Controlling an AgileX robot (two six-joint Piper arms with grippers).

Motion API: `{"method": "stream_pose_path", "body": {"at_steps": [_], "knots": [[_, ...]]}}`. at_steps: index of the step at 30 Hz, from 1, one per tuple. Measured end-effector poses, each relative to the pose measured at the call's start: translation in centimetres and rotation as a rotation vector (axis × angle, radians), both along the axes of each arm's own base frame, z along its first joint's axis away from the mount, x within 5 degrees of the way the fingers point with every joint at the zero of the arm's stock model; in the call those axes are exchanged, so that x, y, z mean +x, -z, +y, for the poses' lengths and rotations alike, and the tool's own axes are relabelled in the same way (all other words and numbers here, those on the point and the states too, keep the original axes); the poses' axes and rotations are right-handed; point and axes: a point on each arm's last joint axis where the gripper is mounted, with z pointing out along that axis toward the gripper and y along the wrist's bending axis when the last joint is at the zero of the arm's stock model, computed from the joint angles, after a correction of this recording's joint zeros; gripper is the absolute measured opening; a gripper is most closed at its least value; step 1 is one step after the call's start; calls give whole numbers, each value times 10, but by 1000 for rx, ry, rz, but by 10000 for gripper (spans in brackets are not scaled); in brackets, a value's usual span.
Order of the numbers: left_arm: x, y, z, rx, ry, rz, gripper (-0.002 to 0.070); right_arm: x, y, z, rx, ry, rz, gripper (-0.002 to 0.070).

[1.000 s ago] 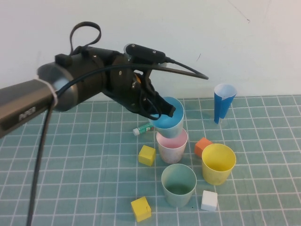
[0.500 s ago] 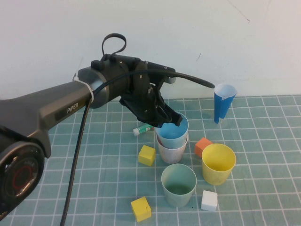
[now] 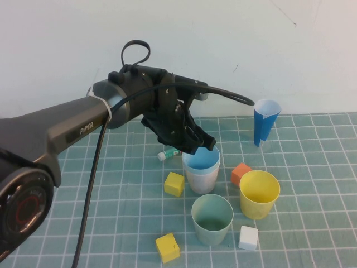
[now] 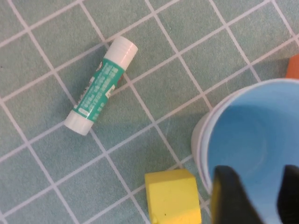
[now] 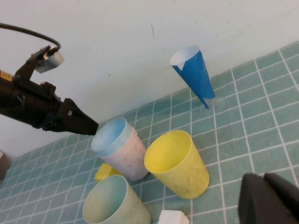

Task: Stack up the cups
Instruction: Place the blue cup on the pink cup, then pick up the yellow cup

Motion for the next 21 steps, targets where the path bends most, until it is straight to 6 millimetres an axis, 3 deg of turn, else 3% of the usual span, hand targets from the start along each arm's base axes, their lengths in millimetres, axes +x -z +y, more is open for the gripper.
{"method": "stream_pose_path", "body": {"at_steps": [2,5,10,13,16,21], "knots": [[0,-3,0,0,2,1,274,0,0,0,1,-2,-1,-1],[1,-10,1,1,2,-5,294,0,0,1,-18,-13,-10,-1],[-11,-51,14,28,17,-72,184,-3,-26,1,-150,-45,-105,-1],[-29,-85,26,19,22,-146,72,-1,-40,1,-247,-66,-85,-1],[-56,-116,40,-9,26,-222,22,7,-49,1,-323,-109,20,-2],[-108,-136,68,-23,27,-262,4,29,-80,2,-454,-174,68,-2]]}}
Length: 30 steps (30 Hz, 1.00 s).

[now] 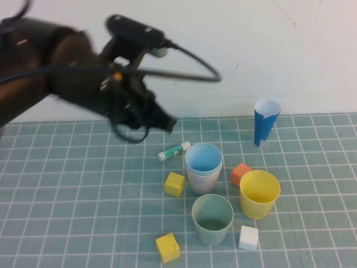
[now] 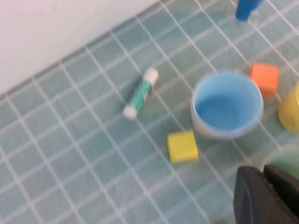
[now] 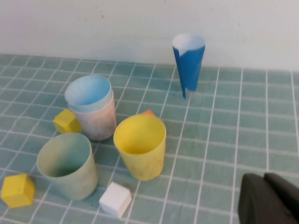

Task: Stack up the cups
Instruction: Pick up the yellow cup

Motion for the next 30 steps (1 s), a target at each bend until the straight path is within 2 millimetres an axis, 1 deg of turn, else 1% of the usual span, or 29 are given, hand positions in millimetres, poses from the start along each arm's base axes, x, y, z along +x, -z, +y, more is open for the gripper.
{"method": "stream_pose_path", "body": {"at_steps": [2,4,7,9,11,13,16,20,25,27,30], "knots": [[-24,-6,13,-8,2,-19,2,7,-10,0,-16,-8,-6,-2],[-48,-6,25,-15,2,-36,1,12,-16,0,-19,-6,-20,-2],[-80,-3,42,-29,1,-62,1,15,-18,1,-22,-12,-23,-2],[-99,3,52,-36,-5,-64,1,16,-16,2,-48,-37,-3,-2],[-118,8,62,-52,-15,-73,1,17,-15,4,-59,-75,54,-2],[-133,11,70,-65,-24,-83,1,20,-15,7,-72,-121,132,-2],[-154,15,81,-91,-36,-105,1,31,-20,10,-111,-196,275,-2],[-170,18,89,-112,-37,-135,0,59,-37,13,-155,-285,416,-2],[-179,17,94,-127,-37,-163,0,97,-53,18,-176,-365,520,-2],[-181,16,95,-133,-37,-166,0,110,-57,24,-201,-402,536,-2],[-182,16,95,-134,-37,-163,0,129,-60,38,-276,-451,572,-2]]}}
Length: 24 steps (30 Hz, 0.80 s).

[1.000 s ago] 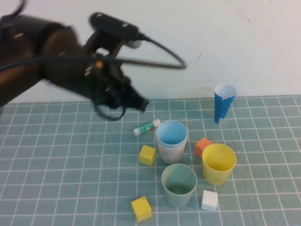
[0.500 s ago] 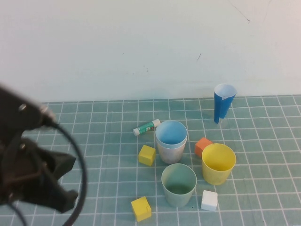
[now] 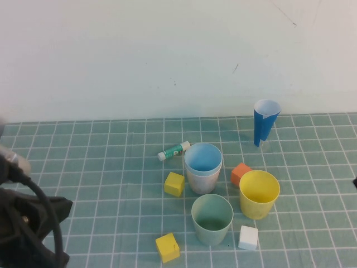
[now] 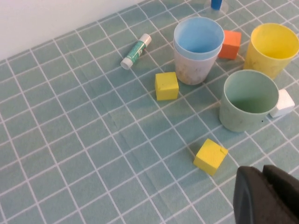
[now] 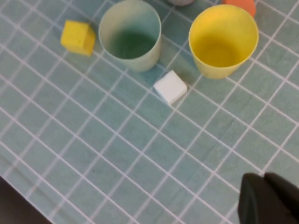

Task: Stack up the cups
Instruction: Pick up the yellow cup

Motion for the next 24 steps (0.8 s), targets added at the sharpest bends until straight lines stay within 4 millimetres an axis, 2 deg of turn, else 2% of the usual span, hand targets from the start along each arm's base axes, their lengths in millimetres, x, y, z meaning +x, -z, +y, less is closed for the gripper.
{"method": "stream_pose_path", "body": {"at_steps": [4,9,12,18,21,24], "knots": [[-2,7,0,6,1,25,-1,25,10,23,-172,-36,74,-2],[-12,30,3,-27,1,59,-1,54,29,50,-352,-36,155,13],[-25,43,9,-45,0,49,-1,73,37,65,-343,-26,170,108],[-53,57,23,-80,5,-13,-1,107,58,82,-306,28,159,429],[-61,57,28,-98,8,-49,-1,123,75,89,-309,37,173,493],[-64,55,30,-107,8,-76,-1,137,94,96,-309,57,191,510]]}}
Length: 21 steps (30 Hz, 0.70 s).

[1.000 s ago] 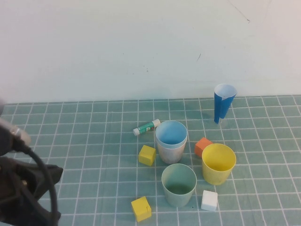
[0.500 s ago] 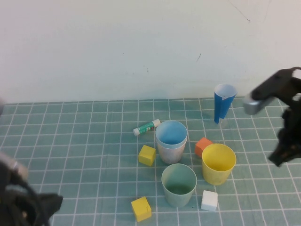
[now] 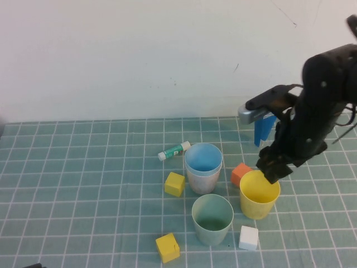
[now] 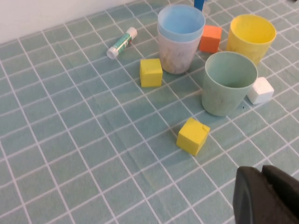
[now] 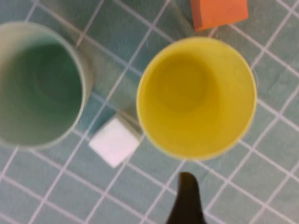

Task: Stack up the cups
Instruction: Pick up the yellow cup

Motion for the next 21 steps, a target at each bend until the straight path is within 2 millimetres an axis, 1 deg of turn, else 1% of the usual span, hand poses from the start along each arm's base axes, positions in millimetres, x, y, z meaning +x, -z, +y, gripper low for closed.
{"method": "stream_pose_path", "body": {"at_steps": [6,11,13,14,16,17,19,21], "knots": [[-1,1,1,5,1,6,-1,25,39,2,8,51,62,518],[-2,2,1,19,2,18,-1,37,71,-1,1,104,100,518],[-2,2,1,23,2,21,-1,40,82,-2,0,119,112,502],[-2,2,1,23,2,21,-1,41,85,-1,-2,121,115,479],[-2,2,1,23,2,21,-1,41,91,-1,-5,119,125,402],[-2,2,1,23,2,21,-1,42,92,-1,-3,112,123,338],[-2,3,2,24,2,22,-1,42,92,-1,-3,91,120,179],[-2,3,2,27,1,20,-1,42,92,0,-1,78,118,83]]}}
